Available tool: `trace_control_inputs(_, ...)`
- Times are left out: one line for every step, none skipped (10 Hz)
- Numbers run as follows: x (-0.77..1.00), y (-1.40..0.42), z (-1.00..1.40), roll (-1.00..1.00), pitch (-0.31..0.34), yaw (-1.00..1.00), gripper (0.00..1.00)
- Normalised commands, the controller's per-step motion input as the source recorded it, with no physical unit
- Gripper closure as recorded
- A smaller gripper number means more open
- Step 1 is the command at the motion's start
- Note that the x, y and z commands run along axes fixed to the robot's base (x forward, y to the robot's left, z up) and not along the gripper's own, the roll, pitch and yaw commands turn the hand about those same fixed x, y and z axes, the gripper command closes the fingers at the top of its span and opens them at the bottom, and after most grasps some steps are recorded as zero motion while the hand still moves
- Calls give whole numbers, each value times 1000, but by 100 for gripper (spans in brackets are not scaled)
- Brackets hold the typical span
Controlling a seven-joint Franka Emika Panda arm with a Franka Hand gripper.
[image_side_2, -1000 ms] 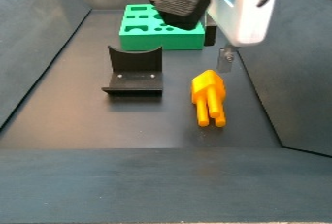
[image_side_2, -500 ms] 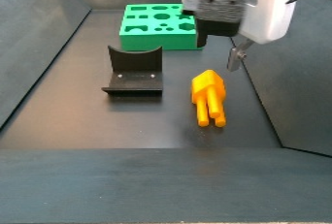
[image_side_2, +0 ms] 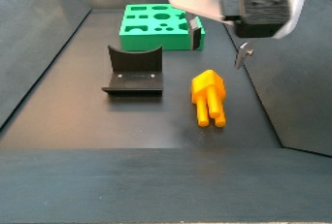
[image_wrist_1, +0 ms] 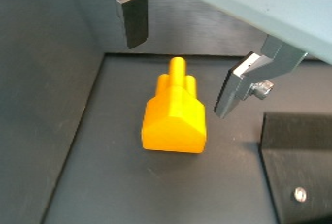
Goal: Pick up the 3 prong object. Move up. Rotate the 3 prong object. Place the 3 prong object on the fixture. Regrasp the 3 prong object. Move to above the board. Insert the 3 prong object.
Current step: Rotate the 3 prong object.
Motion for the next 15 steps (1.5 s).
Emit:
trace_control_inputs(41,3,-32,4,-21,1000,0)
trace_control_inputs(41,3,-32,4,-22,1000,0)
trace_control_inputs(41,3,-32,5,-26,1000,0)
trace_control_inputs(41,3,-32,5,-28,1000,0)
trace_control_inputs(40,3,-32,6,-33,1000,0)
trace_control_inputs(40,3,-33,7,-41,1000,0)
trace_control_inputs(40,3,-33,9,-50,1000,0)
trace_control_inputs(39,3,-34,10,-58,837,0)
trace_control_inputs(37,2,-34,10,-58,600,0)
trace_control_inputs(35,2,-36,10,-55,343,0)
trace_control_inputs(33,2,-36,9,-53,255,0)
trace_control_inputs(0,0,-1000,0,0,0,0)
trace_control_inputs(5,1,-1000,1,-7,-39,0)
trace_control_inputs(15,1,-1000,-2,-26,-37,0)
trace_control_inputs(17,2,-1000,-10,-29,-30,0)
